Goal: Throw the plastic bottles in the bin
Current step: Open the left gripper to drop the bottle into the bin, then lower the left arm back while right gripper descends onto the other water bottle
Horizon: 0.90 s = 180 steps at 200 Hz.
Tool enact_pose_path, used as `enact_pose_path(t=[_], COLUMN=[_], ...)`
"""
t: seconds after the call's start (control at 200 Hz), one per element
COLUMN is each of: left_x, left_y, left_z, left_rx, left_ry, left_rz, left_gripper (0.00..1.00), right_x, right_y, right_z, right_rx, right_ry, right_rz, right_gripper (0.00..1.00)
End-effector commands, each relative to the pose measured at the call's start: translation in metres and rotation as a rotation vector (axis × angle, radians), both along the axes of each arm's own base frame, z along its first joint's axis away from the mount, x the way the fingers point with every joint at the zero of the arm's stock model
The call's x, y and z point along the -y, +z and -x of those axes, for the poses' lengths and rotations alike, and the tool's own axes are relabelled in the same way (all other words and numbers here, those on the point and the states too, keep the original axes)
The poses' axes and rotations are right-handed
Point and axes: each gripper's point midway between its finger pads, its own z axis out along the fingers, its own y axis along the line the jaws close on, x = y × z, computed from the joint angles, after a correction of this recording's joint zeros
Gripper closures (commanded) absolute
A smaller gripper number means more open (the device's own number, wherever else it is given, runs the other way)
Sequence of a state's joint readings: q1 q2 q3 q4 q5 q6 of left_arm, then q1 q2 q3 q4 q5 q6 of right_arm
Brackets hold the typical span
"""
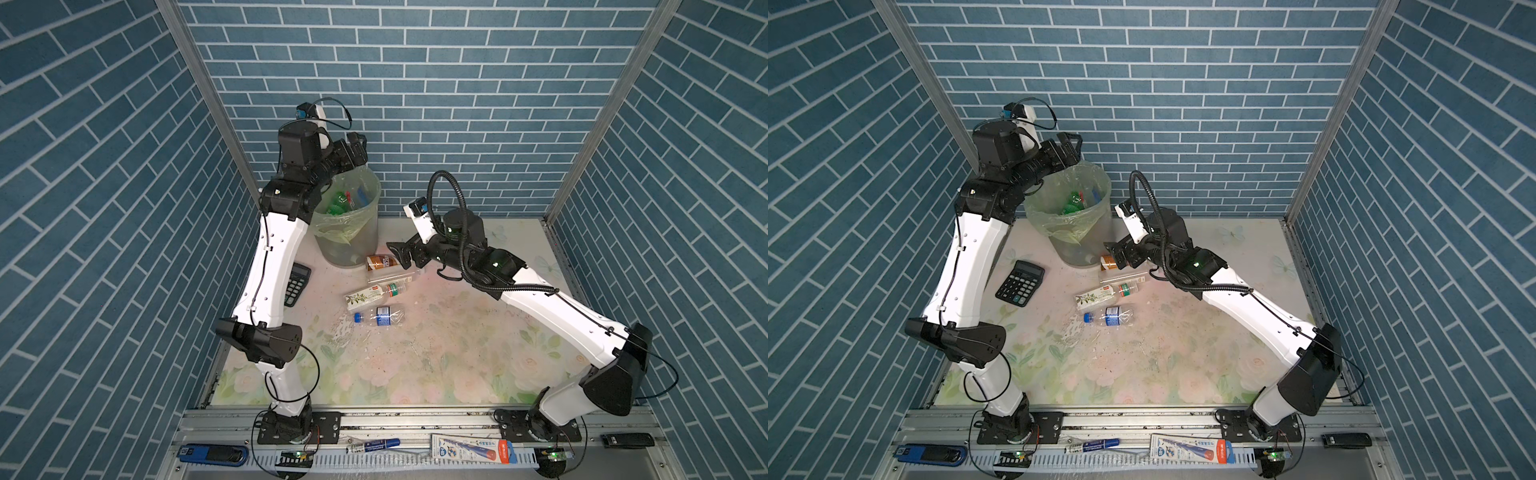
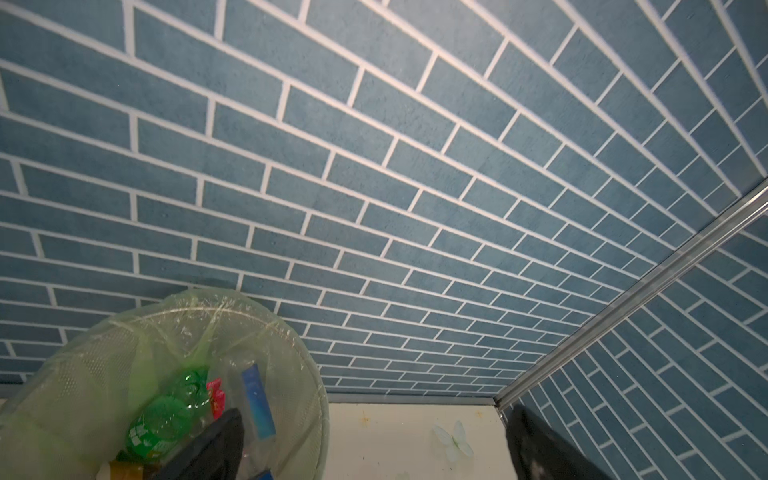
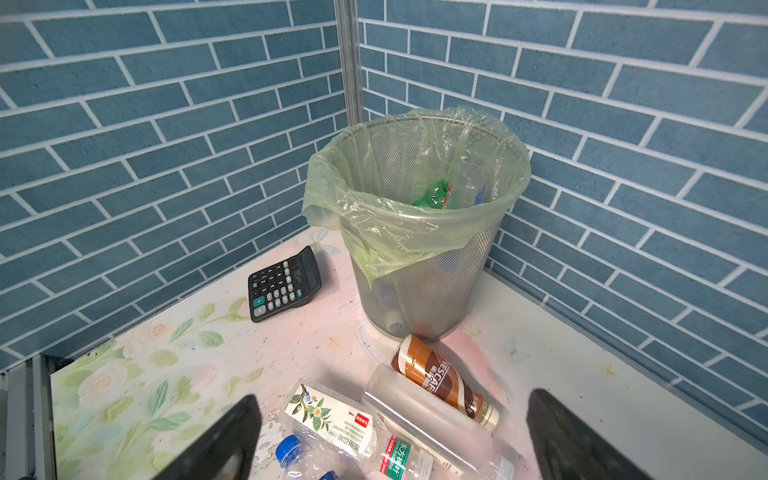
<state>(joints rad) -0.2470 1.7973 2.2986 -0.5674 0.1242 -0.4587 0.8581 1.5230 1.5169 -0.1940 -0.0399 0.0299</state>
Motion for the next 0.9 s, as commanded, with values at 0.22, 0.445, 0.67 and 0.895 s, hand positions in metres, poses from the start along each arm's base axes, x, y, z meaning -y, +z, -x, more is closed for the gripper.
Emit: enact_pose_path(t=[0.22, 0.445, 0.67, 0.895], left_x=[0.022, 0.020, 0.023, 0.016], left_y=[-0.038, -0.086, -0.131, -0.173], left_z=[0.057, 0.096, 0.145, 0.186], left_rx=[-0.089, -0.171, -0.236, -0.287], left_ry=[-0.124, -0.150, -0.191, -0.198], left_rz=[0.119, 0.171, 0.218, 0.224], left_gripper=[0.01, 0.01, 0.01, 0.01], right_x=[0.021, 0.033, 0.034, 0.020], right_y=[-0.038, -0.085, -0.151, -0.210], right_z=[0.011, 0.021, 0.028, 0.034], right_rx=[-0.075, -0.166, -0.298, -0.354], right_ry=[-0.046, -0.077, -0.102, -0.091], right_rz=[0.015, 0.043, 0.066, 0.102], right_gripper=[0.01, 0.01, 0.01, 0.01])
